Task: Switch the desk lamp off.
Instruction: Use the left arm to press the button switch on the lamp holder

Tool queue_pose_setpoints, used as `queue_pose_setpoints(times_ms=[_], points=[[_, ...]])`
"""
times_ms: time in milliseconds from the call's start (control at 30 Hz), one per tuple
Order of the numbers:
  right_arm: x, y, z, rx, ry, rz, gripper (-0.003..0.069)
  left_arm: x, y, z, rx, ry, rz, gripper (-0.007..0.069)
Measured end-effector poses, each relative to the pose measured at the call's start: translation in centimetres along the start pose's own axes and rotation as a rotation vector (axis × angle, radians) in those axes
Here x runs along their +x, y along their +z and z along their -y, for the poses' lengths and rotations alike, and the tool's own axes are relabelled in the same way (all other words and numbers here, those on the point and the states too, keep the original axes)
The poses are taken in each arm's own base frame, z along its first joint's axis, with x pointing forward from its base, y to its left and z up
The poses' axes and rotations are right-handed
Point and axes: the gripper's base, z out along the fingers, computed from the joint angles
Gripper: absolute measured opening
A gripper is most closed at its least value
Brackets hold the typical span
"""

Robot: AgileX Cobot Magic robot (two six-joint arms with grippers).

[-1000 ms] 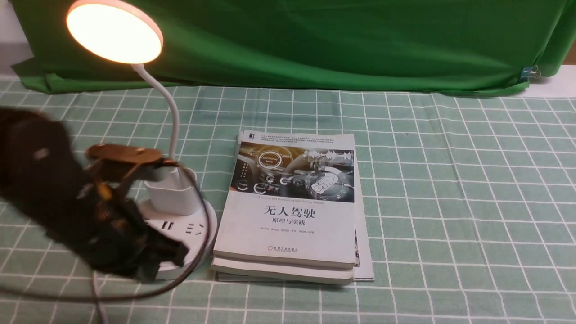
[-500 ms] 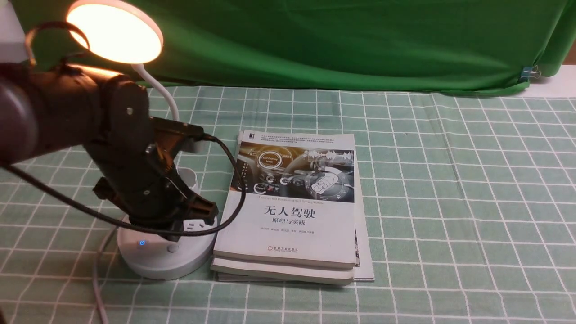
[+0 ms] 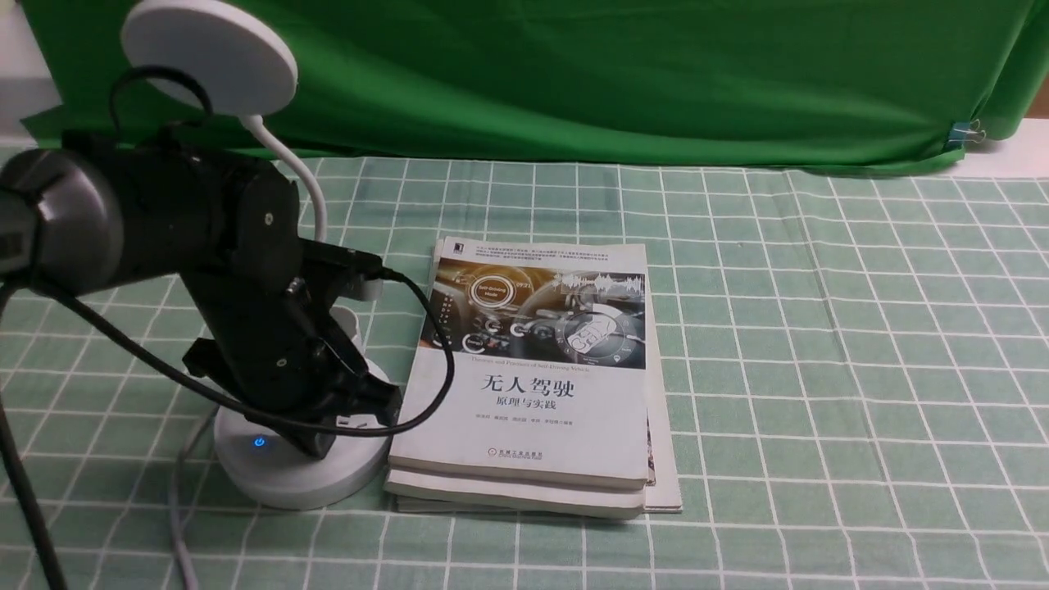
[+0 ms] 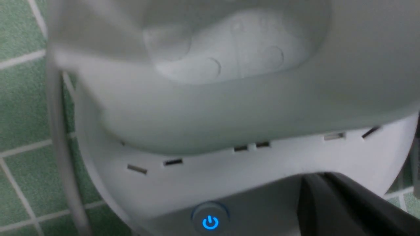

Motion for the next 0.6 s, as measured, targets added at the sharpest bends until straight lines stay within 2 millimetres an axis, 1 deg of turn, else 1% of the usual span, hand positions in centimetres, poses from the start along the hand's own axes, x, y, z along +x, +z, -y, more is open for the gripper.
queue_pose_setpoints(times_ms=[167,267,333,467,533,600], points=[[0.0,0.0,0.0,0.000,0.000,0.000,0.0242,0.4,-2.7,0.2,-0.004,0.003,0.077,0.0001],[0.0,0.0,0.0,0.000,0.000,0.000,0.0242,0.5,-3.1,0.2,-0.005,0.003,0.089,0.0001],[0.0,0.0,0.0,0.000,0.000,0.000,0.0242,0.4,-2.7,0.2,-0.004,0.003,0.075,0.0001],[0.0,0.0,0.0,0.000,0.000,0.000,0.0242,0.2,-1.1,0.1,-0.001,0.002,0.026,0.0001],[0.0,0.0,0.0,0.000,0.000,0.000,0.0242,0.1,0.4,0.0,0.002,0.002,-0.018,0.0001],[0.0,0.0,0.0,0.000,0.000,0.000,0.0242,0.0,0.6,0.0,0.002,0.003,-0.025,0.0001]])
